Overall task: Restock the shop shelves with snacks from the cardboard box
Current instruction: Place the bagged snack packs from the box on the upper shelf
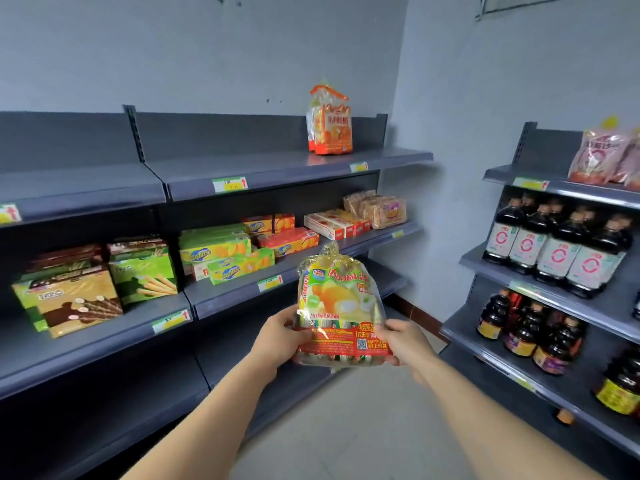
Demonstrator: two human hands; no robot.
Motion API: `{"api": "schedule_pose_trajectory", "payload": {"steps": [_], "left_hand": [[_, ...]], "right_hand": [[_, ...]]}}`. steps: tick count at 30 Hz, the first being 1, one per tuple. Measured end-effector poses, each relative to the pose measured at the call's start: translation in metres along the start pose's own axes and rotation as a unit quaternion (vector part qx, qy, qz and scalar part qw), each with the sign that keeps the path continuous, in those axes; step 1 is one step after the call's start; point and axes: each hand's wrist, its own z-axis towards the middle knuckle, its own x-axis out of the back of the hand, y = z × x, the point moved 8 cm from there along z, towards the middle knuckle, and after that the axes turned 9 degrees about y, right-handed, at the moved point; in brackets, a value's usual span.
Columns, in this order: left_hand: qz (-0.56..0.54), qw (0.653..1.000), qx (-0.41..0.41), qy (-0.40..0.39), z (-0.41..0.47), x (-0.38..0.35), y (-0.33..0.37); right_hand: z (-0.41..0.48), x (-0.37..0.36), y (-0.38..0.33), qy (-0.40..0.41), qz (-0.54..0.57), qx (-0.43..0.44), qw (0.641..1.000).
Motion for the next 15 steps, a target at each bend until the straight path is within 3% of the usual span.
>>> {"api": "schedule_pose_trajectory", "payload": {"steps": [15], "left_hand": [[-0.053,0.994,-0.075,0.065,0.159,-0.025,0.14]], "right_hand": [[0.16,0.041,-0.154,0.053,0.086,0.136,0.986]]}}
